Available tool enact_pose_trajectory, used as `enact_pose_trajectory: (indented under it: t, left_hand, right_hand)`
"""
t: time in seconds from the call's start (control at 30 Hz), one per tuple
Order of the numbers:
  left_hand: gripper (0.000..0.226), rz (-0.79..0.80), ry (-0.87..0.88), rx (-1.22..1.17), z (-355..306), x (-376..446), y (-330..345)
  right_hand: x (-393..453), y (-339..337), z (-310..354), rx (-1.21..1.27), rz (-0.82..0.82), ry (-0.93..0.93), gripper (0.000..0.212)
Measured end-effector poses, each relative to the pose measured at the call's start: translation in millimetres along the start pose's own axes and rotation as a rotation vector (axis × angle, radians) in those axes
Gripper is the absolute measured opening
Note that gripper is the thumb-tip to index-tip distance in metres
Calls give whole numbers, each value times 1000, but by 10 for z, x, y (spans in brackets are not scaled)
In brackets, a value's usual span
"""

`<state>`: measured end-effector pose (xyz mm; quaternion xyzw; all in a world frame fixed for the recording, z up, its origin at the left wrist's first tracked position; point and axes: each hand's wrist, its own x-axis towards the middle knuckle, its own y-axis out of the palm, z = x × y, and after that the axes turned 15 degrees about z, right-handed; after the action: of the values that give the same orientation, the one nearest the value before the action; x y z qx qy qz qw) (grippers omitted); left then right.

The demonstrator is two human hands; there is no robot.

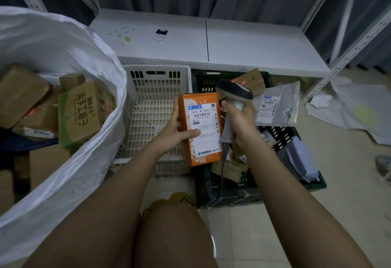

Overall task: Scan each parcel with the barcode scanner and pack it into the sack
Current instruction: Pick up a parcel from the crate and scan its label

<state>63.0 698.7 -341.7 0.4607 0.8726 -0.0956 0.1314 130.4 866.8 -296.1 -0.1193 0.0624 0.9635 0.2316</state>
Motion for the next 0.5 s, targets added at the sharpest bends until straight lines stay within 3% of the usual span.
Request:
enact_pose_trajectory:
  t: [0.5]
  left_hand:
    - [122,-48,1,-16,-22,-128,72]
  right_hand:
    - [-1184,-256,-183,-356,209,-6,14]
